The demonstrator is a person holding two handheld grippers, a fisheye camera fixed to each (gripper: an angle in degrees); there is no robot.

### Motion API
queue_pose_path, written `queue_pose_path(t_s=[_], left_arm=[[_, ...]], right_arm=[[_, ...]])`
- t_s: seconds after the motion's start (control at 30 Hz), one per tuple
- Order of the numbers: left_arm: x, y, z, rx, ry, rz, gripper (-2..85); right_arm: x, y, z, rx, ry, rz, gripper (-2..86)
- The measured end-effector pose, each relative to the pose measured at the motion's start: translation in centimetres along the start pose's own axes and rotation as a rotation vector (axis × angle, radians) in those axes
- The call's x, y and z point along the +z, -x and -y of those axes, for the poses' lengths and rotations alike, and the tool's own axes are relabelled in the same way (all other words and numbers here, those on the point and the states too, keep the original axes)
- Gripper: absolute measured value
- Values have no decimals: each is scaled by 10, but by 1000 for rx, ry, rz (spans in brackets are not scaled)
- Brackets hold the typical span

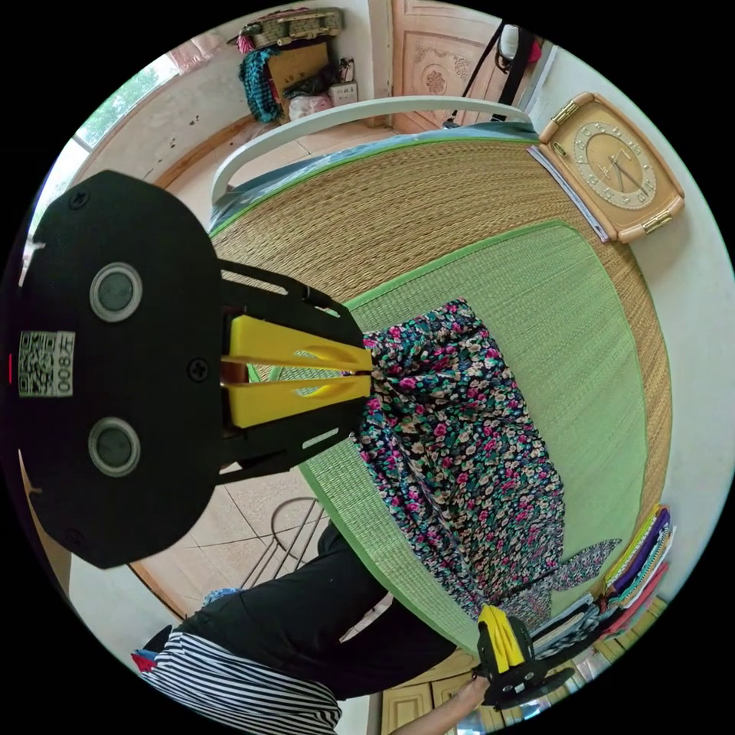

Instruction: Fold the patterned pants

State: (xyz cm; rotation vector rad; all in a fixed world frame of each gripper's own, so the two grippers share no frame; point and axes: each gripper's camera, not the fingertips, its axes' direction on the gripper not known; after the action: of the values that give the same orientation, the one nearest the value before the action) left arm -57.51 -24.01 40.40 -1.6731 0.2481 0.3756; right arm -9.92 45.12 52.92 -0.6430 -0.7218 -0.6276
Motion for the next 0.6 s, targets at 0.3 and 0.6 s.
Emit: queue_pose_path(t_s=[0.3, 0.6], left_arm=[[50, -2, -16, 10, 53, -11, 7], [98, 6, -30, -37, 48, -54, 8]], right_arm=[[50, -11, 3, 28, 40, 52, 2], [81, -28, 1, 75, 39, 105, 4]])
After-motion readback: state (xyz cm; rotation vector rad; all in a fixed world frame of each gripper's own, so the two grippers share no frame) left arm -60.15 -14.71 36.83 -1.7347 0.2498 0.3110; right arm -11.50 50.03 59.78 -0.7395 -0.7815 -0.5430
